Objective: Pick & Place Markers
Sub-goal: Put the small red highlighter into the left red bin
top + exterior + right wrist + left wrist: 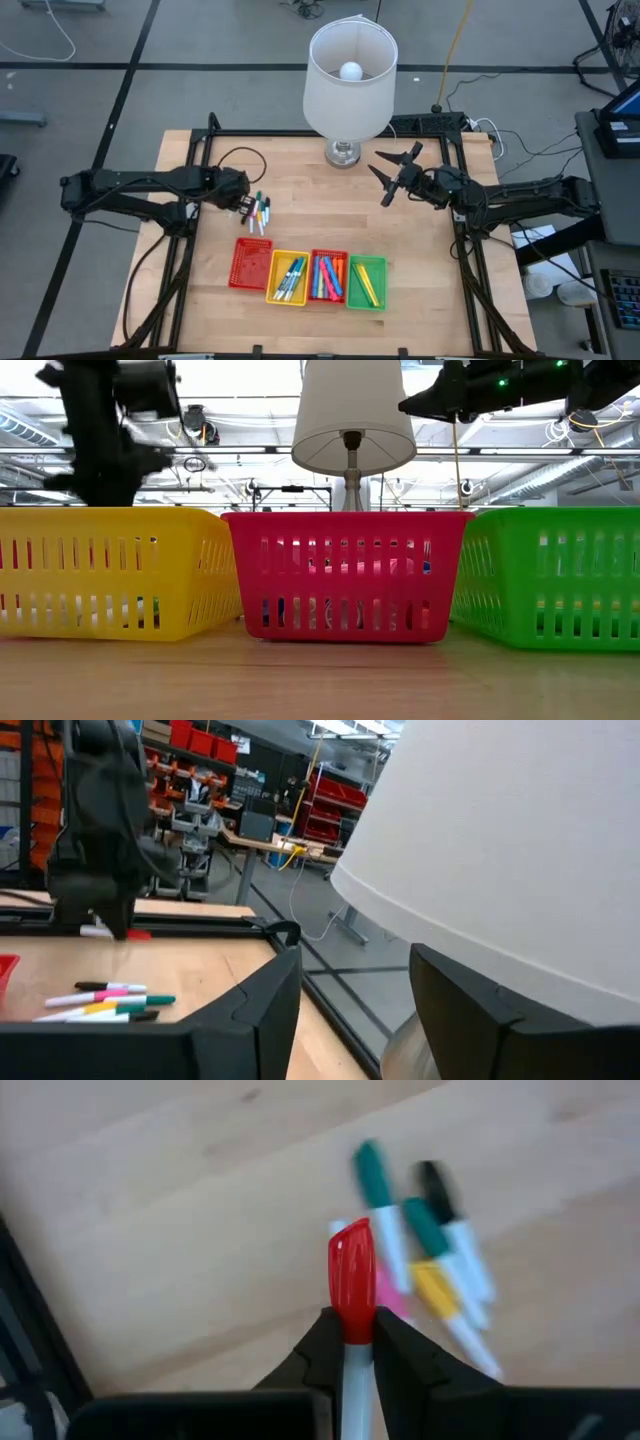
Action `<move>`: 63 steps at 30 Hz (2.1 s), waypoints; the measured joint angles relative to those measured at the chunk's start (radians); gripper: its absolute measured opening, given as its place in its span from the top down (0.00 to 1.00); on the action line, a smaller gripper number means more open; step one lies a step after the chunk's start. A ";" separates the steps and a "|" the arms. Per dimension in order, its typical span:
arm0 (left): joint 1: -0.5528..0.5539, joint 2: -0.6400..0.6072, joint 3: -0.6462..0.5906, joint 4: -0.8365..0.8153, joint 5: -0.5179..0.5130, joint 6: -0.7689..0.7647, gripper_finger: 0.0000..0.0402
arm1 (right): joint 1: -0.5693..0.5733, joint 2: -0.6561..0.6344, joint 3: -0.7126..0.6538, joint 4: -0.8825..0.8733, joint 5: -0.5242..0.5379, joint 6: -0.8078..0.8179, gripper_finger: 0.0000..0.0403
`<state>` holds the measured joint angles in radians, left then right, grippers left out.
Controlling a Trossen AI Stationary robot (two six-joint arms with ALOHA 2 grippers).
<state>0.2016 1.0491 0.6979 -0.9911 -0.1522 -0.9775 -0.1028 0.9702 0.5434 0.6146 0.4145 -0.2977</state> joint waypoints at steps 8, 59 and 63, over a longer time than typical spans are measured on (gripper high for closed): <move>-0.212 -0.009 0.117 0.093 -0.068 0.101 0.91 | 0.000 -0.176 0.000 -0.282 -0.001 0.104 0.58; -0.775 -0.009 0.120 0.400 -0.203 -0.127 0.91 | 0.000 -0.959 -0.524 -0.574 -0.260 0.373 0.58; -0.810 0.056 0.120 0.446 -0.115 -0.274 0.91 | 0.000 -0.959 -0.525 -0.574 -0.260 0.382 0.58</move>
<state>-0.6080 1.1048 0.8177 -0.5451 -0.2670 -1.2517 -0.1028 0.0113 0.0185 0.0406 0.1544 0.0844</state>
